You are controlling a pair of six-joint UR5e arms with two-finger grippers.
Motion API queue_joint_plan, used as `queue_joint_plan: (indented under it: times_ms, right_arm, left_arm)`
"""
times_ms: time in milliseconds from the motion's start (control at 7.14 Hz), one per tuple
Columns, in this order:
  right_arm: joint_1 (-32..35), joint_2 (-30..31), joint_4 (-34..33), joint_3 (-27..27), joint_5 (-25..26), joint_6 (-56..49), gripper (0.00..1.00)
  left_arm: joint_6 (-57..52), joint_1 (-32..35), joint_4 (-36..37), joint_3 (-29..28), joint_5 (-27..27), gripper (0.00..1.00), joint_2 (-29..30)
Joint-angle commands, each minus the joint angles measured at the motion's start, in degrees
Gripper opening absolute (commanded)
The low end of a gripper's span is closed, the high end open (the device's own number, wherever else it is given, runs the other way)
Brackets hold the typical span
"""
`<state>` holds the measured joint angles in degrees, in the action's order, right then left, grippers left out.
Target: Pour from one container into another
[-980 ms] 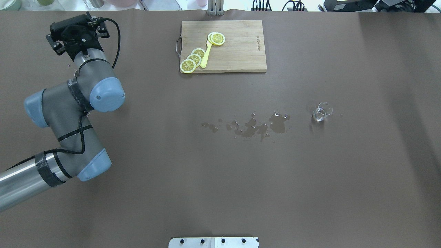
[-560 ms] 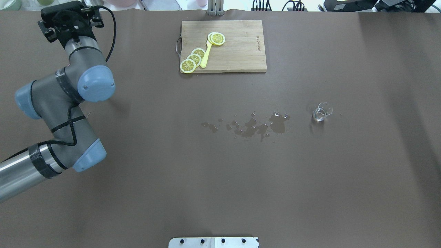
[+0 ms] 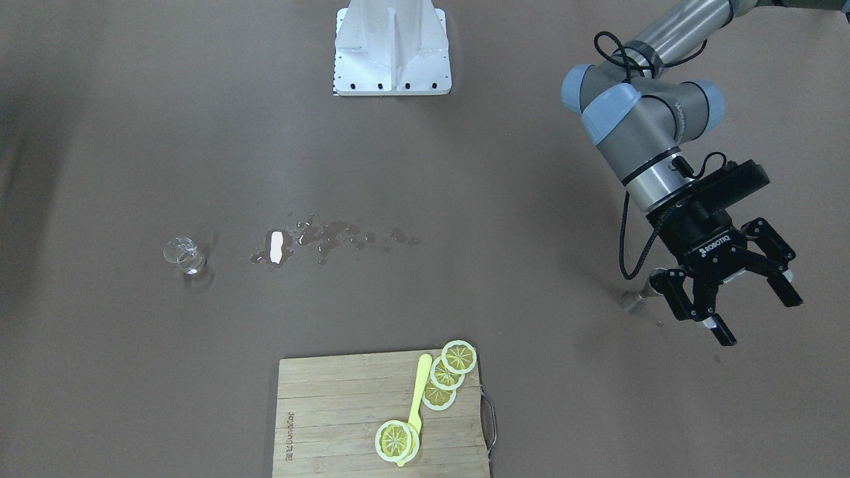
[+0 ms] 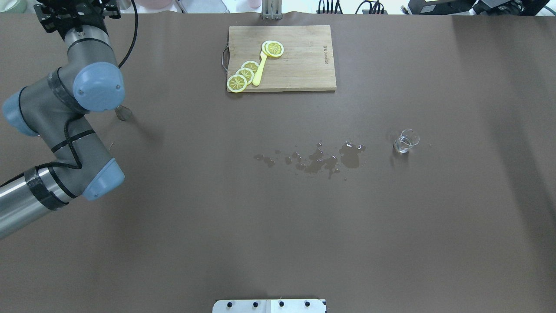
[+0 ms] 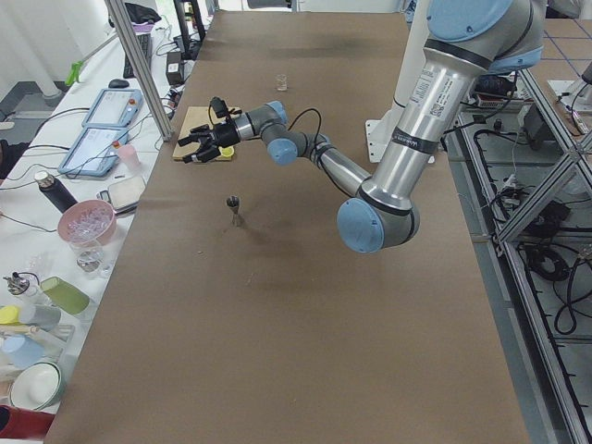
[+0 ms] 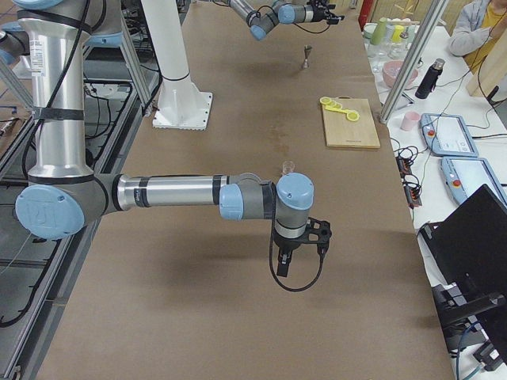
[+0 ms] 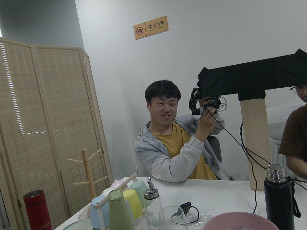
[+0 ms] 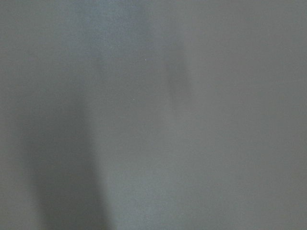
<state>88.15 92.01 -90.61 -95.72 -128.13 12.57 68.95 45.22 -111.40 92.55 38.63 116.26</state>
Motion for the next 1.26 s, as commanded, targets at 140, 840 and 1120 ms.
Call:
queue_joint_plan:
  times_ms: [140,840,1120]
  right_arm:
    - [0.0,0.1,0.0,0.18,0.08,0.0,1.0]
    - [0.0,0.1,-0.09,0.18,0.08,0.0,1.0]
    - [0.0,0.1,-0.09,0.18,-0.01,0.0,1.0]
  left_arm:
    - [-9.17,6.27,-0.84,1.92,13.01,0.99,0.29]
    - [-31.2,23.04,-0.13,5.62,45.58,0.99,-0.15]
    - [-37.8,25.44,2.4,4.05,56.41,0.99,-2.07]
